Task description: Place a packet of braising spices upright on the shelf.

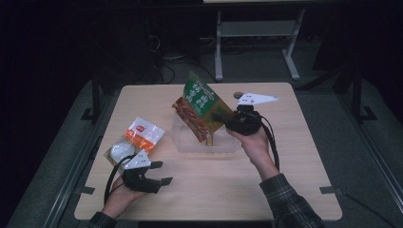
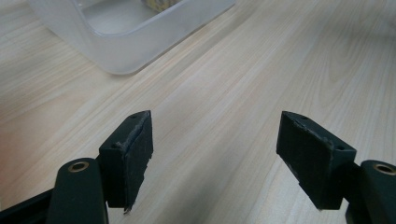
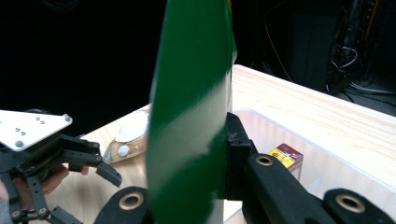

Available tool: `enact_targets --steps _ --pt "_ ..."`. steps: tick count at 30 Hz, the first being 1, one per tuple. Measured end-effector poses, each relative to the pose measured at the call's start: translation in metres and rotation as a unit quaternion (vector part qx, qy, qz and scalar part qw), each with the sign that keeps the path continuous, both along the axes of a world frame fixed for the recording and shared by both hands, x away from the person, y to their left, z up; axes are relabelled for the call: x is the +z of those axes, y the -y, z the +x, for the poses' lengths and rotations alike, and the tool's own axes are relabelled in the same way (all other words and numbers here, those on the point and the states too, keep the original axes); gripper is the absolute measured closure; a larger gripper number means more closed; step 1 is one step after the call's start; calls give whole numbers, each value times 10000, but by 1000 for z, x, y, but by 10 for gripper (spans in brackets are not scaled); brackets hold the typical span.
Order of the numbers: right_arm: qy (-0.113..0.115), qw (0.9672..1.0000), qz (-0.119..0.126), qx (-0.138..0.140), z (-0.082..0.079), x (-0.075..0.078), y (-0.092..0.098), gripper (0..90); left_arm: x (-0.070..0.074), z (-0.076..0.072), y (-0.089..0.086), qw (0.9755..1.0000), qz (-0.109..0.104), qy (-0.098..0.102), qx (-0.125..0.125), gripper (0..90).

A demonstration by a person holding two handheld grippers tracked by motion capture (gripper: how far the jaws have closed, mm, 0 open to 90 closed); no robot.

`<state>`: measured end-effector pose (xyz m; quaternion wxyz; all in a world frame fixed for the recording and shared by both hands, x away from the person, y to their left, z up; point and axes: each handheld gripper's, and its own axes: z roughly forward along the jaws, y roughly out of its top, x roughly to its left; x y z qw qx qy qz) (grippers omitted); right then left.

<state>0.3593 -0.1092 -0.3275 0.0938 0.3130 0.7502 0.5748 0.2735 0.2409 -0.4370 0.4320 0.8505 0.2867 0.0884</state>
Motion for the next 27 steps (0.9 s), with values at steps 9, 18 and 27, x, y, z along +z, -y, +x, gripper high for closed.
enact_targets --steps 9,18,27 --pt "-116 9997 -110 -176 8 -10 -5 899 -2 0 1 9999 121 -31 -82 254" --pt "-174 9993 -266 -196 10 -17 -12 898 -4 0 3 9997 205 -66 -127 241" --pt "-197 9990 -355 -196 14 -20 -16 896 -6 0 6 9991 353 -67 -202 229"
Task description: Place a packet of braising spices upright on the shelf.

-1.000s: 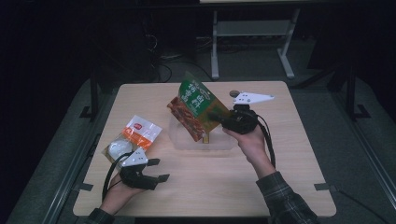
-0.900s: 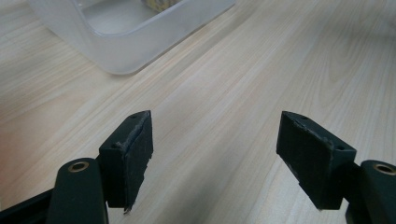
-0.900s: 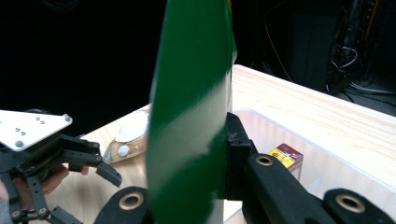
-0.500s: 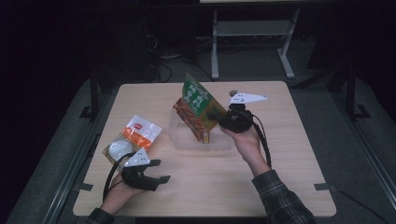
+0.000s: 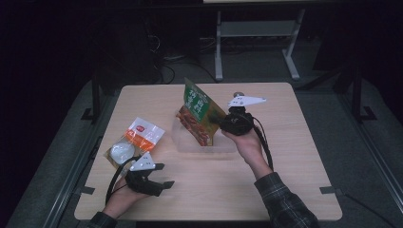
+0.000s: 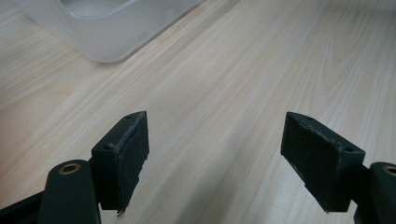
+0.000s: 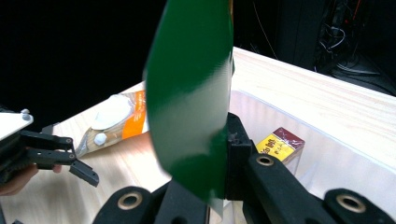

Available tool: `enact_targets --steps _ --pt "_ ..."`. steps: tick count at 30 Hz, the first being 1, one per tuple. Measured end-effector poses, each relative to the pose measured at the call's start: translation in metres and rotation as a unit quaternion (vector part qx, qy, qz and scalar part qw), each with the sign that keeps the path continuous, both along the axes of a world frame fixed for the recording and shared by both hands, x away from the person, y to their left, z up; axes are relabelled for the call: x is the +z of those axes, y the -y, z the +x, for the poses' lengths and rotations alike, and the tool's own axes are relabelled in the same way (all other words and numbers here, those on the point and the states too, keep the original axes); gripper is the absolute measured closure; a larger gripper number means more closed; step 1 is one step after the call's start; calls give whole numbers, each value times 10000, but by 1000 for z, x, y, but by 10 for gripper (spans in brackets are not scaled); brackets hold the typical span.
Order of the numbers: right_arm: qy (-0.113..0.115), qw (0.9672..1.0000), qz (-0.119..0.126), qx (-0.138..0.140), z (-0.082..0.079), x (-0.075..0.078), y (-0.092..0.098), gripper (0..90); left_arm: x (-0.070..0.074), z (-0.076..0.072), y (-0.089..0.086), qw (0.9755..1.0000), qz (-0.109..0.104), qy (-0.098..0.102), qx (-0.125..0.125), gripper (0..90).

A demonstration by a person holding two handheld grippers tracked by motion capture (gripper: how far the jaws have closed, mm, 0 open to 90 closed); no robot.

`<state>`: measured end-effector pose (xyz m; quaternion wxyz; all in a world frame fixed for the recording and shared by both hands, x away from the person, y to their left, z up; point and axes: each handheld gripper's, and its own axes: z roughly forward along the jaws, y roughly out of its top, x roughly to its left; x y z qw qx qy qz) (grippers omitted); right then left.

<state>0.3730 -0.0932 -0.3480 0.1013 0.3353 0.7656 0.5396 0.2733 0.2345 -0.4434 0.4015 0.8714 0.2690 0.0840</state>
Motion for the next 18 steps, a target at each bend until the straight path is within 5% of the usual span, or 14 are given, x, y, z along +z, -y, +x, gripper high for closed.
enact_targets --steps 18 --pt "-54 9999 -99 72 11 -6 -15 890 -2 1 3 10000 25 24 -41 225"
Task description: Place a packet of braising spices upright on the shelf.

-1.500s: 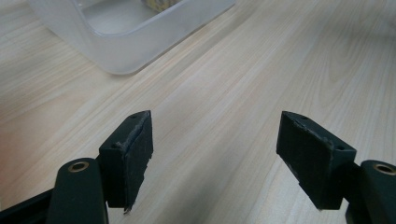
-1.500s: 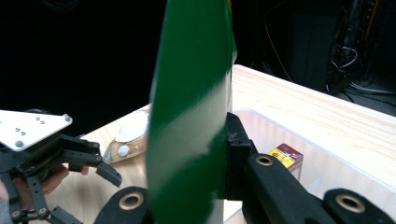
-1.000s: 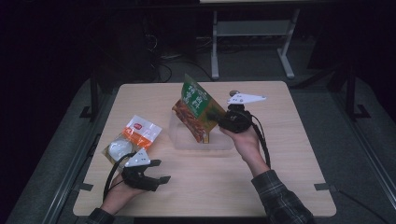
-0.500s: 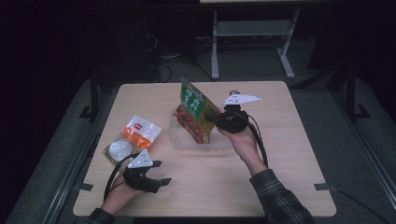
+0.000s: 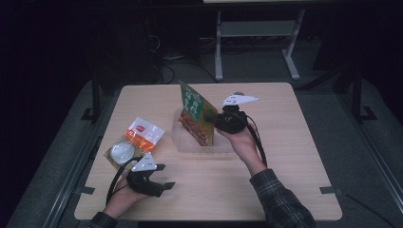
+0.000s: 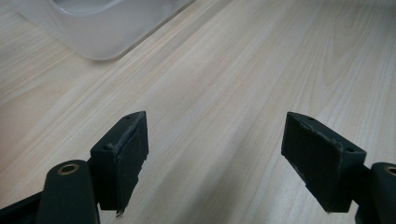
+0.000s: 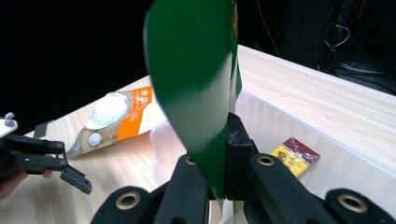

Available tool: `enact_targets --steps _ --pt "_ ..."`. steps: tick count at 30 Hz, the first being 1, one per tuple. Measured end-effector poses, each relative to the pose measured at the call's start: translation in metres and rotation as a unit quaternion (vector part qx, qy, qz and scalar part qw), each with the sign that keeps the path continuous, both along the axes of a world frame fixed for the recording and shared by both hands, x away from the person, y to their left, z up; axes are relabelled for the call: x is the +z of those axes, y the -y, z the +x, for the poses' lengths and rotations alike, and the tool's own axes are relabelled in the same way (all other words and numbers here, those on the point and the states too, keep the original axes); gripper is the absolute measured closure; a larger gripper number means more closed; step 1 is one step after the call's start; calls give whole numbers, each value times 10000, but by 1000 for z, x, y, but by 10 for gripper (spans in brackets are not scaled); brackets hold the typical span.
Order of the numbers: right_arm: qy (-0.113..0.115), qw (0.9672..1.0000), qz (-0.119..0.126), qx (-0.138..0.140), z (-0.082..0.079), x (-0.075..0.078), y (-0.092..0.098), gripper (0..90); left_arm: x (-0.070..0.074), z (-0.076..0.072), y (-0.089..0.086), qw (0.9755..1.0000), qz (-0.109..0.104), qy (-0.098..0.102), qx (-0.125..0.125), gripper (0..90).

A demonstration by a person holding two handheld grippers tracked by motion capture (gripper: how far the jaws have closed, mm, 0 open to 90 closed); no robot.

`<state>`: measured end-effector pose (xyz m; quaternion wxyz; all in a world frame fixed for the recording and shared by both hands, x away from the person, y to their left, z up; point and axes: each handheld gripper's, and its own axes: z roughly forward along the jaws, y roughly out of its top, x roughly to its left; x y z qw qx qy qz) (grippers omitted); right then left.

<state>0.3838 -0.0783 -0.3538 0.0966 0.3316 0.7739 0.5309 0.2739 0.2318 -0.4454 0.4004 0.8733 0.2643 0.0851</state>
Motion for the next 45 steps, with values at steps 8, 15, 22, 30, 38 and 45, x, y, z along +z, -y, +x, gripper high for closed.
enact_targets --steps 8,15,22,30,38,45 --pt "112 9999 18 40 8 -2 -9 878 0 0 -1 10000 79 -40 -14 226" --pt "101 9999 -66 59 12 -6 -15 865 -2 0 1 10000 67 -51 -27 226" --pt "139 9998 -79 121 14 -6 -20 844 -4 -1 5 9998 150 -95 -93 225" --pt "95 9998 -83 155 7 -1 -15 687 -5 0 5 9997 199 -111 -112 221" --pt "156 9992 -350 147 -10 1 -8 578 -5 0 5 9997 209 -99 -113 221" --pt "211 9985 -490 136 -29 -1 9 517 -5 -1 7 9997 160 -93 -145 220"
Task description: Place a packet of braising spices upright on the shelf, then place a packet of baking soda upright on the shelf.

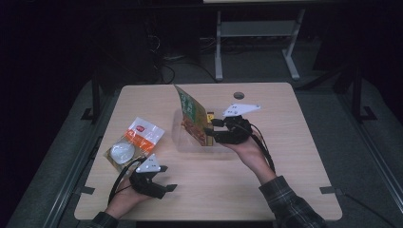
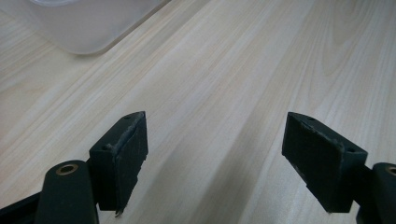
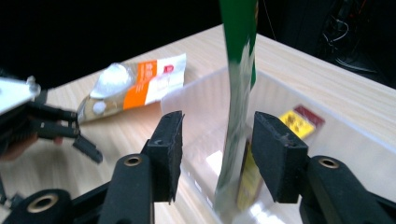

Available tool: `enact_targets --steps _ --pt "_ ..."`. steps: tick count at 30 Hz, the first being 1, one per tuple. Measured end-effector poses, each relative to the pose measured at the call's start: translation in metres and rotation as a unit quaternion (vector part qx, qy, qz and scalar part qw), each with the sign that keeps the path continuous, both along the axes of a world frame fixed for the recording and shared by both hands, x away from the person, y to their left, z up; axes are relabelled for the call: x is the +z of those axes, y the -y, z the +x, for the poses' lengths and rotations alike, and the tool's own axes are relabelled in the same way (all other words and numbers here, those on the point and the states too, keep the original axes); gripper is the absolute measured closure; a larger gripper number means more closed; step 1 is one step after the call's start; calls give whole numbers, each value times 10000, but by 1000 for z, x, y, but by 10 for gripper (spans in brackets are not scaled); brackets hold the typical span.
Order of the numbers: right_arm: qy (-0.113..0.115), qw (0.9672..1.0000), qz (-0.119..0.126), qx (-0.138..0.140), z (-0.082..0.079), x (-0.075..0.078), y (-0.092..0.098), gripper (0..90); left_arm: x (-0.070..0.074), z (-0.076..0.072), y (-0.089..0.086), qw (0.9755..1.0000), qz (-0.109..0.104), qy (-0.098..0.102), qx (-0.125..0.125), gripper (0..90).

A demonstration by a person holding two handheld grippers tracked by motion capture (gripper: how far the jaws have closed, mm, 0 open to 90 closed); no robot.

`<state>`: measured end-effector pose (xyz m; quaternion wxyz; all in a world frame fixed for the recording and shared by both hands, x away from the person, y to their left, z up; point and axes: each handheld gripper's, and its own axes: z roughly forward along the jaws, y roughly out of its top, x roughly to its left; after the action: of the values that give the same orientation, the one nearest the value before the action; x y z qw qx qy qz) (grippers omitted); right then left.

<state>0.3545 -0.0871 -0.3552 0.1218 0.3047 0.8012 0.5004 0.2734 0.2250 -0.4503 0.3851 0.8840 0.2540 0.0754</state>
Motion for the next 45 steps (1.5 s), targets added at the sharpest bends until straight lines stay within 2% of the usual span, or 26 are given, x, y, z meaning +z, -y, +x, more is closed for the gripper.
enact_targets --steps 4,9,10,12,13,17,21,26,28,29,31,36,38,41,45 --pt "-33 9999 -126 81 -10 -6 10 496 0 0 0 10000 -9 2 -1 220" --pt "-182 9991 -279 262 -24 -21 25 462 0 0 0 9999 69 -7 -77 220" --pt "-275 9986 -332 307 -27 -24 27 452 -1 0 0 10000 65 -21 -72 221" --pt "-308 9977 -429 431 -33 -32 31 436 -2 -1 2 10000 24 -57 -50 221" --pt "-414 9968 -484 487 -36 -35 33 420 -2 0 2 10000 43 -56 -62 220" --pt "-464 9939 -769 644 -49 -50 39 396 -3 0 2 9999 60 -102 -58 221" --pt "-509 9914 -945 755 -62 -61 46 371 -1 0 0 9999 96 -66 -19 220" --pt "-622 9912 -938 697 -72 -71 60 354 3 0 -5 9999 33 -37 92 221" --pt "-653 9915 -935 625 -74 -74 67 339 7 0 -7 9999 2 -1 159 221" --pt "-671 9917 -927 590 -75 -76 70 336 10 1 -9 9999 61 29 156 220" --pt "-722 9919 -895 544 -76 -78 76 328 14 2 -12 9997 -10 0 239 221" --pt "-849 9914 -882 461 -79 -83 86 326 26 8 -23 9993 113 -4 353 221" --pt "-867 9912 -897 437 -79 -84 89 323 29 12 -28 9989 121 -25 462 220" --pt "-902 9912 -884 400 -79 -85 92 319 35 19 -40 9970 193 54 746 221" --pt "-901 9910 -898 403 -78 -86 93 317 42 29 -55 9952 206 121 951 218"
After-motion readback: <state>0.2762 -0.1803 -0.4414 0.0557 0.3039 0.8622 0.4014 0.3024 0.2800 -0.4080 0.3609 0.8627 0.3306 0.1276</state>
